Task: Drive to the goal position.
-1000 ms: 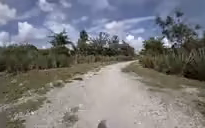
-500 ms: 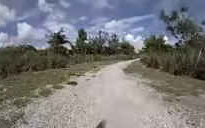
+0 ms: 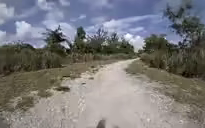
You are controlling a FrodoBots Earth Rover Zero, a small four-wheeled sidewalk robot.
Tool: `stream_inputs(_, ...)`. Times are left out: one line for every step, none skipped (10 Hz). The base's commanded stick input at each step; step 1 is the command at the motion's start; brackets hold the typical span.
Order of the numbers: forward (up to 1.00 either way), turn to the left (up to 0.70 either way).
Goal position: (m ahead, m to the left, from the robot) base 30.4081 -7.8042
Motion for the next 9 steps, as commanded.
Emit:
stream_inputs(0.85, 0.00)
stream_inputs(0.85, 0.00)
stream_inputs(0.85, 0.00)
stream_inputs(0.85, 0.00)
stream_inputs(0.85, 0.00)
stream_inputs(0.85, 0.00)
stream_inputs(0.85, 0.00)
stream_inputs(0.85, 0.00)
stream_inputs(0.85, 0.00)
